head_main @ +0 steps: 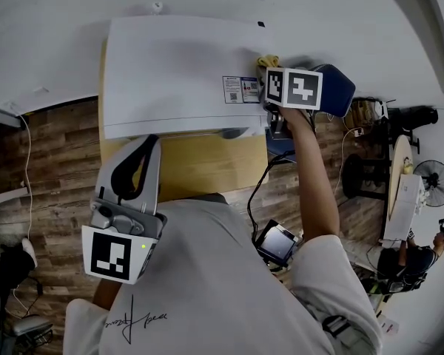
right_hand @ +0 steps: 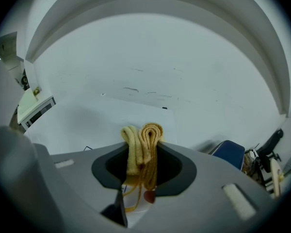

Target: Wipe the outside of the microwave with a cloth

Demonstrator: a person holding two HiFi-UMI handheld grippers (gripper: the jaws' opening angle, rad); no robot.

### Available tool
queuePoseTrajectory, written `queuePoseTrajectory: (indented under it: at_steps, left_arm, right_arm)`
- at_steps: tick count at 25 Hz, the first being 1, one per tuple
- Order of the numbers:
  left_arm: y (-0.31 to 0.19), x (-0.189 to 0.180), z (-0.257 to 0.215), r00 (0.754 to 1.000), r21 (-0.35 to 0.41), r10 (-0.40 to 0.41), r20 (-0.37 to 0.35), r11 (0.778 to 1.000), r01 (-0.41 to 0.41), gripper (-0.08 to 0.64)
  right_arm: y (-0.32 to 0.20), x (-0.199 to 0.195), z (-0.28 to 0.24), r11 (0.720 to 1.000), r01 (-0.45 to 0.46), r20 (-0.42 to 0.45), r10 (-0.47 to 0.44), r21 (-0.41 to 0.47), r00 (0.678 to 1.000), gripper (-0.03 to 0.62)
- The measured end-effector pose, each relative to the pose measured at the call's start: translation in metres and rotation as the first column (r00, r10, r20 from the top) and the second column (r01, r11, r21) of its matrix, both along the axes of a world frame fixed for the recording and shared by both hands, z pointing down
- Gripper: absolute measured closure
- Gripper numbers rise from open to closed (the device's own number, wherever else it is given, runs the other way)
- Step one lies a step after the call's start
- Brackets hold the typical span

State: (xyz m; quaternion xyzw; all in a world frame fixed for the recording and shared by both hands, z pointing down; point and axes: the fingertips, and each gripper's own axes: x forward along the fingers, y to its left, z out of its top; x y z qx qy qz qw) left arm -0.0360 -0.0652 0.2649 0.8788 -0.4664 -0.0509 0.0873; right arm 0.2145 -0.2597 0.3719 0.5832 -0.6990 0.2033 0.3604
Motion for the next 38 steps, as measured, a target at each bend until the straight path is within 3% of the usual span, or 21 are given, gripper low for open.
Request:
queuePoseTrajectory:
  at_steps: [21,28,33,38]
  left_arm:
    - [0.010,-0.030,0.005,0.999,-0.025,-0.031,-0.013,0.999,0.030,0.563]
    - [0.010,-0.036,0.007,0.999,-0.031,-0.051,0.009,0.998,0.051,0.563]
    - [0.011,-0.038,0.006,0.998,-0.028,-0.059,0.017,0.998,0.059,0.563]
    - [0.015,-0.042,0.005,0.997,-0.025,-0.075,0.015,0.997,0.076,0.563]
  right_arm:
    - [0.005,-0.065,0.000,0.999,0.054,0.061,-0.054,-0.005,0.997,0.469]
    - [0.008,-0.094,-0.001,0.995,0.096,0.088,-0.095,-0.009,0.992,0.468]
    - [0.008,-0.120,-0.002,0.992,0.125,0.156,-0.121,-0.017,0.980,0.469]
    - [0.011,-0.147,-0.001,0.984,0.176,0.147,-0.172,-0.013,0.974,0.468]
